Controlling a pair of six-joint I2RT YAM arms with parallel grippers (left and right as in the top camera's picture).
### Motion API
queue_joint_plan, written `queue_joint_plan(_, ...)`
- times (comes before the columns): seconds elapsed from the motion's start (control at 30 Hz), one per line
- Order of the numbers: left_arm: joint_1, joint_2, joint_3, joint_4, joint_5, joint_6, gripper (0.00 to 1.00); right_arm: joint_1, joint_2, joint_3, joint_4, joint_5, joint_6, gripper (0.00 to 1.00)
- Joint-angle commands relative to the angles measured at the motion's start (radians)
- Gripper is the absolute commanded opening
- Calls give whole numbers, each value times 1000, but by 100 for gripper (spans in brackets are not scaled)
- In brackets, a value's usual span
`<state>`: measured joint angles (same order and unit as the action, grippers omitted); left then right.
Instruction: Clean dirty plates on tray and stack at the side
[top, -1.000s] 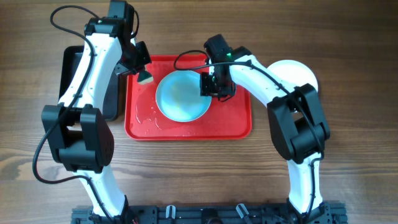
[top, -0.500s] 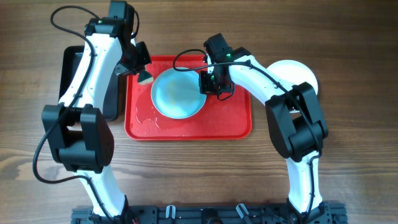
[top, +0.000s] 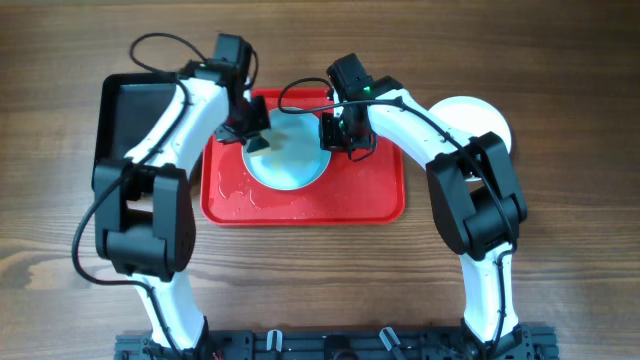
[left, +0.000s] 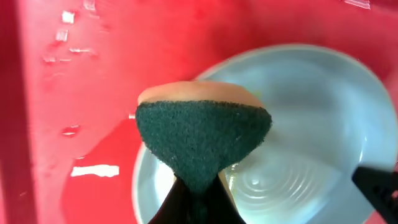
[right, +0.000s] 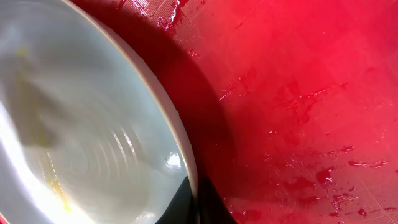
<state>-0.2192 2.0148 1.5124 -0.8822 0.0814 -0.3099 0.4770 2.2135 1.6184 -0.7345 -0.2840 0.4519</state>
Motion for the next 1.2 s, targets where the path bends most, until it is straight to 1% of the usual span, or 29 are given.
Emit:
queue_joint_plan(0.0,-34,-16,-59,57,18,109,4,8,29,11,5,9,17,4)
queue_joint_plan(0.13,-41,-13,-115,92,15,147,4,8,29,11,5,9,15,4)
queue_joint_plan(0.27,-39,-6,-152,93,28,151,4,8,29,11,6,9,14,4)
queue_joint_plan(0.3,-39,-5,-154,93,69,175,4,8,29,11,8,9,15,4)
queue_joint_plan(0.37,-43,-5,-154,98,224,250,4,8,29,11,10,9,16,4)
queue_joint_plan(0.47,-51,-5,-154,109,390,309,4,8,29,11,9,9,15,4)
queue_joint_plan(0.53,-59,-5,-154,108,431,327,4,8,29,11,8,9,14,4)
queue_joint_plan(0.63,-66,-5,-154,99,424,325,4,8,29,10,8,9,14,4)
queue_joint_plan(0.7,-66,-5,-154,87,372,318,4,8,29,10,8,9,15,4)
queue_joint_plan(0.73,-64,-5,-154,84,316,286,4,8,29,10,8,9,14,4)
queue_joint_plan(0.9,-43,-5,-154,85,-61,74,4,8,29,10,8,9,15,4)
queue_joint_plan(0.97,-33,-5,-154,97,-196,31,4,8,29,10,8,9,15,4)
queue_joint_plan(1.07,-31,-5,-154,140,-299,31,4,8,29,10,8,9,15,4)
queue_joint_plan(1.17,-37,-5,-154,197,-357,32,4,8,29,10,8,9,15,4)
